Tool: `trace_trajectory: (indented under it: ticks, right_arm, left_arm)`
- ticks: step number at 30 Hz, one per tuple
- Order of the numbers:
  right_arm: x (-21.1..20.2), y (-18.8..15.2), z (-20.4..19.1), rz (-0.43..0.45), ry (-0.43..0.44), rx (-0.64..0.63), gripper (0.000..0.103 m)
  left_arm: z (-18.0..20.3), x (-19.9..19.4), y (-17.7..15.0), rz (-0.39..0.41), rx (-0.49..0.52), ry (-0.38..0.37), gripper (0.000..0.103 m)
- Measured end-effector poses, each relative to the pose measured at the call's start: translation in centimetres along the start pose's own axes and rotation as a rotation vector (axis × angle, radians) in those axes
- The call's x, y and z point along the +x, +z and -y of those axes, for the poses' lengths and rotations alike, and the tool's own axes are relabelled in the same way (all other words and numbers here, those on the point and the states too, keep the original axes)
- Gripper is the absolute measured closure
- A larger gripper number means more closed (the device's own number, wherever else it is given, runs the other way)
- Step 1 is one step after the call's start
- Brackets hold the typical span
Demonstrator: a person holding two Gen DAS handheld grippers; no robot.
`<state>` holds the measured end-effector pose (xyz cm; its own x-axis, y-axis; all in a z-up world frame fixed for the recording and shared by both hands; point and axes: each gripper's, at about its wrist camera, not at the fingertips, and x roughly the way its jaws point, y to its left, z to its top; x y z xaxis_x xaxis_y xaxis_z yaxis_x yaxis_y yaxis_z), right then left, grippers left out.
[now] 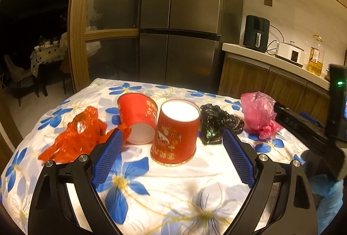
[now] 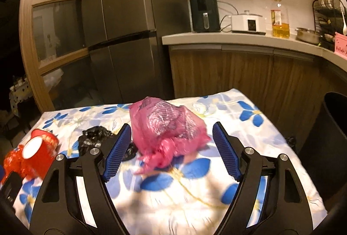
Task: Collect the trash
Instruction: 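Grasp the pink plastic bag with the right gripper while the left grasps the red cup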
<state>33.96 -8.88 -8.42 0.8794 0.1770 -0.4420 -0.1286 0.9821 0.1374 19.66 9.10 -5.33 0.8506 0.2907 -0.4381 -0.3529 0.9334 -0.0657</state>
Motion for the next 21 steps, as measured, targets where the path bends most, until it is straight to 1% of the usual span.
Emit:
trace_trajectory:
  ticks: [1, 7, 11, 13, 15, 16, 18, 19, 21]
  right_arm:
    - [0.7, 0.1, -0.2, -0.012, -0.002, 0.003, 0.034]
    - [3.3, 0.0, -0.9, -0.070, 0.012, 0.014, 0.041]
    - [4.3, -0.3, -1.2, -0.107, 0.008, 0.006, 0.059]
    - [4.7, -0.4, -1.0, -0.124, 0.014, 0.011, 0.077]
    - [4.8, -0.6, -0.9, -0.127, 0.026, 0.012, 0.088]
    - [4.7, -0.6, -1.0, -0.124, 0.035, 0.009, 0.091]
    - [4.3, -0.8, -1.1, -0.112, 0.039, 0.006, 0.095]
    - [4.1, -0.8, -1.1, -0.103, 0.042, 0.006, 0.102]
    - [3.5, -0.8, -1.0, -0.091, 0.046, 0.015, 0.102]
  left_arm:
    - [0.0, 0.2, 0.1, 0.001, 0.000, -0.002, 0.014]
    - [0.0, 1.3, 0.7, 0.008, 0.008, -0.019, 0.014]
    - [-0.1, 1.9, 0.8, 0.000, 0.002, -0.027, 0.014]
    - [-0.2, 2.0, 0.8, -0.005, -0.005, -0.031, 0.014]
    - [-0.1, 2.1, 0.7, -0.005, -0.008, -0.040, 0.014]
    - [-0.1, 2.2, 0.7, -0.006, -0.008, -0.045, 0.014]
    - [-0.1, 2.4, 0.7, -0.007, -0.012, -0.055, 0.014]
    - [0.0, 2.6, 0.7, -0.007, -0.013, -0.060, 0.014]
    - [0.0, 3.0, 0.9, -0.011, -0.013, -0.067, 0.014]
